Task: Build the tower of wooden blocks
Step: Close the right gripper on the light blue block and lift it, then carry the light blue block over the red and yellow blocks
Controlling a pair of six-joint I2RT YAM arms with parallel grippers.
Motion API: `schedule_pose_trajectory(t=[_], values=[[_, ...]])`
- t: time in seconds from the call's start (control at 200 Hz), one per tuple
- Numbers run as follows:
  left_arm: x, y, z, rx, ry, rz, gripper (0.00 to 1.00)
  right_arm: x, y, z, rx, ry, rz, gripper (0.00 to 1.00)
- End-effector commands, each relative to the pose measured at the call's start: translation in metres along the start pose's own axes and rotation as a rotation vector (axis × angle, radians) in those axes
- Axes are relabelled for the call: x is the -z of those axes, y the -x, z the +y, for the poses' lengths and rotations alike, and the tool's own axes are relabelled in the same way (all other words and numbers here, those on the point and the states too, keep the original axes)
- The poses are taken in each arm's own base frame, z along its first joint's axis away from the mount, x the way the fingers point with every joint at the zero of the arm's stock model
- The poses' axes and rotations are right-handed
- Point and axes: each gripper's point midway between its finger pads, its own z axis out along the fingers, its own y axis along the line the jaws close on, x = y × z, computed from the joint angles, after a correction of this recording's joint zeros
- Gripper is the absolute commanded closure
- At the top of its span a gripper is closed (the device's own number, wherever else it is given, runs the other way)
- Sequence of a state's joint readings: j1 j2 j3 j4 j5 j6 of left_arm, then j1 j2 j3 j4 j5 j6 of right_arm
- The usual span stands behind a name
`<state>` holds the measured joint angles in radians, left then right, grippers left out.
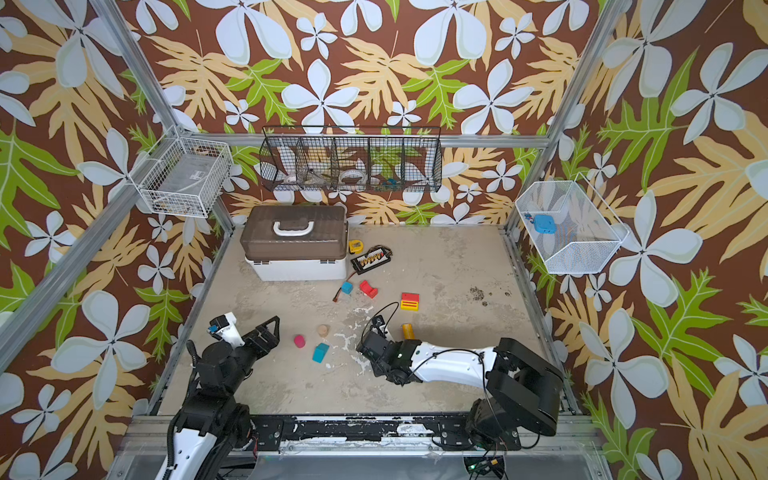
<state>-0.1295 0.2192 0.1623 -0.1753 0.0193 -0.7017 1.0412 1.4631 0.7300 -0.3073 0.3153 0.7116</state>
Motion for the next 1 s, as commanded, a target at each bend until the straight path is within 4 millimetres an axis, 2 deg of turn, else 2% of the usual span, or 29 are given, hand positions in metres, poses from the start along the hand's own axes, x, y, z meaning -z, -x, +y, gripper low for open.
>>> schedule_pose_trajectory(t=[0.0, 0.11, 0.23, 0.34, 0.47, 0.545, 0.711, 0.841, 0.996], values=[[0.0, 0.002, -0.005, -0.006, -0.024, -0.006, 0.0, 0.01, 0.006, -0.021, -0.052, -0.048, -0.036, 0.79], [0.0, 0.002, -0.006, -0.007, -0.033, -0.006, 0.0, 0.025, 0.023, -0.038, -0.126, -0.042, -0.105, 0.79], [0.0, 0.002, -0.007, -0.006, -0.035, -0.007, 0.0, 0.041, 0.048, -0.067, -0.216, -0.108, -0.201, 0.79], [0.001, 0.002, -0.009, -0.01, -0.048, -0.004, 0.0, 0.044, 0.067, -0.086, -0.288, -0.125, -0.246, 0.79], [0.0, 0.001, -0.01, -0.013, -0.055, -0.002, 0.0, 0.033, 0.084, -0.102, -0.332, -0.134, -0.237, 0.8], [0.0, -0.001, -0.014, -0.026, -0.076, 0.01, 0.0, 0.021, 0.09, -0.11, -0.345, -0.148, -0.202, 0.83], [0.006, -0.009, -0.047, -0.094, -0.28, 0.037, 0.0, -0.01, 0.097, -0.127, -0.336, -0.172, -0.111, 0.88], [0.01, -0.016, -0.06, -0.116, -0.369, 0.064, 0.0, -0.026, 0.098, -0.137, -0.339, -0.177, -0.081, 0.9], [0.014, -0.021, -0.073, -0.139, -0.448, 0.085, 0.0, -0.038, 0.106, -0.14, -0.326, -0.179, -0.072, 0.9]])
